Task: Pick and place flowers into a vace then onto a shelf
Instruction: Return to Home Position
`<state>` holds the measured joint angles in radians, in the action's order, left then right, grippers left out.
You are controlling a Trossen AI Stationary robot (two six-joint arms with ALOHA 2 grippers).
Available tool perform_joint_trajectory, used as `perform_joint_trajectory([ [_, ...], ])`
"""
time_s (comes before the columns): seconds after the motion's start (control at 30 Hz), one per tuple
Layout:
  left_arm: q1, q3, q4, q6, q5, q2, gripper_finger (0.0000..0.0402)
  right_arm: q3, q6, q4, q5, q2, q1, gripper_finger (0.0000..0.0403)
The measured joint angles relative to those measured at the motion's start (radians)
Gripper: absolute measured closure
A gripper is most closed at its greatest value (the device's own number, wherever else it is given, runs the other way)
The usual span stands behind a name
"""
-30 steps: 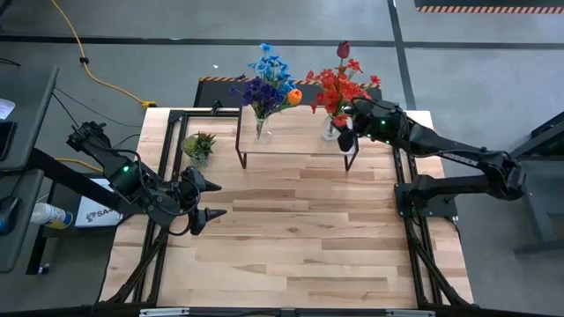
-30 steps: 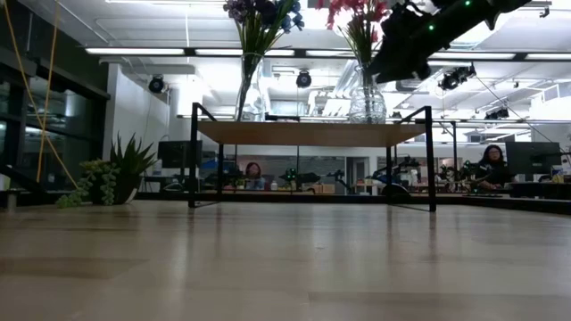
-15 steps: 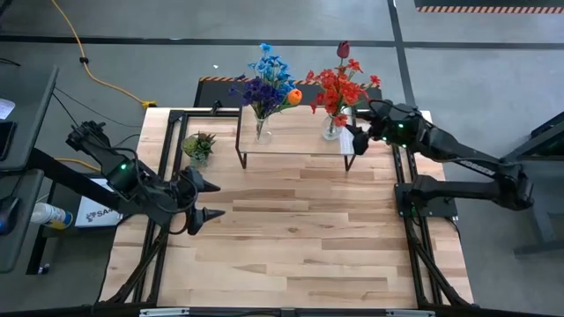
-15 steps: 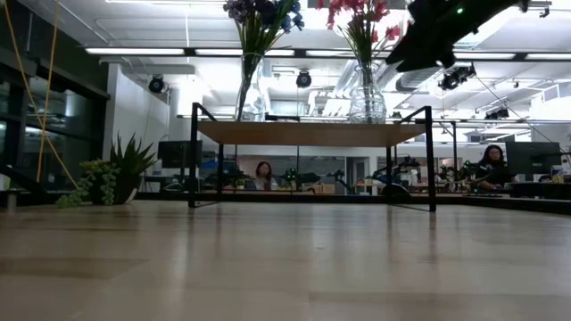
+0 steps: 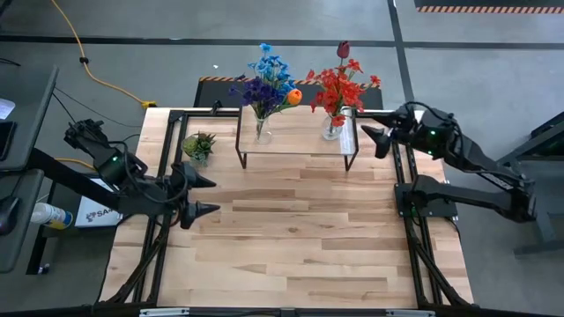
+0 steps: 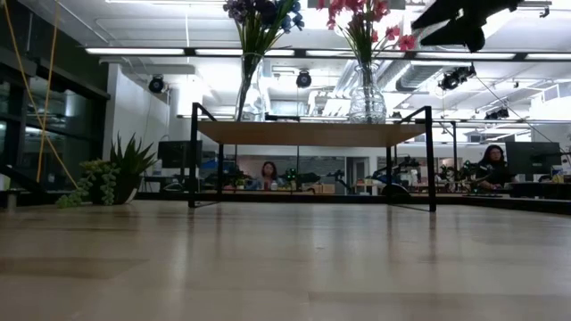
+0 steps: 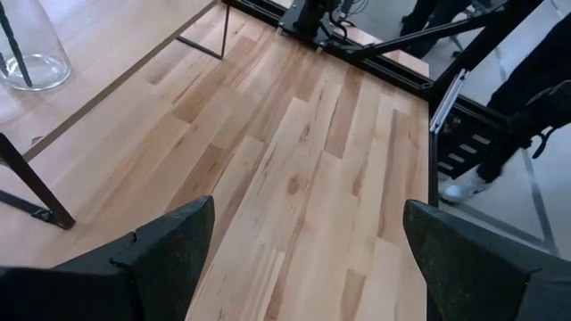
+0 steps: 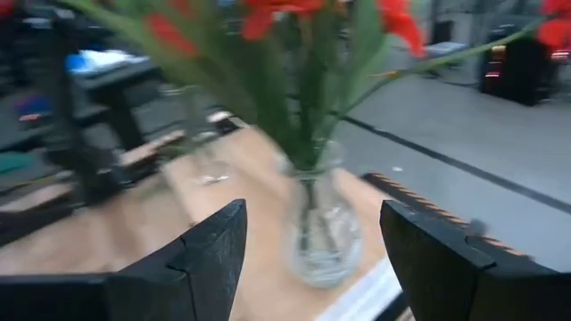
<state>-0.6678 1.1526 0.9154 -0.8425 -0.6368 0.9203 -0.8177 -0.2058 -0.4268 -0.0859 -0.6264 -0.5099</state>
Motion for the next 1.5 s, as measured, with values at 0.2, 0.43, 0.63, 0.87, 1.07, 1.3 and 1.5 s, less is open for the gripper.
perform_joint_trajectory([
  [0.2, 0.000, 0.000, 0.000, -0.014, 0.003, -0.024, 0.0007, 0.000, -0.027, -0.015, 0.221, 0.071, 0.000, 0.0155],
  [0.43, 0.000, 0.001, -0.029, -0.127, 0.088, -0.105, 0.0007, 0.000, -0.133, -0.018, 0.346, 0.153, 0.000, 0.0155],
  [0.63, 0.000, 0.002, -0.160, 0.192, 0.214, -0.153, 0.0007, 0.000, -0.156, -0.043, 0.357, 0.206, 0.000, 0.0155],
  [0.87, 0.000, -0.001, -0.130, 0.247, 0.237, -0.235, 0.0007, 0.000, -0.155, -0.088, 0.356, 0.276, 0.000, 0.0155],
  [1.07, 0.000, -0.001, -0.127, 0.330, 0.266, -0.296, 0.0007, 0.000, -0.145, -0.129, 0.354, 0.344, 0.000, 0.0155],
  [1.3, 0.000, -0.002, -0.127, 0.404, 0.290, -0.348, 0.0007, 0.000, -0.184, -0.291, 0.286, 0.443, 0.000, 0.0155],
  [1.5, 0.000, -0.014, -0.099, 0.462, 0.317, -0.396, 0.0007, 0.000, -0.196, -0.348, 0.349, 0.505, 0.000, 0.0155],
])
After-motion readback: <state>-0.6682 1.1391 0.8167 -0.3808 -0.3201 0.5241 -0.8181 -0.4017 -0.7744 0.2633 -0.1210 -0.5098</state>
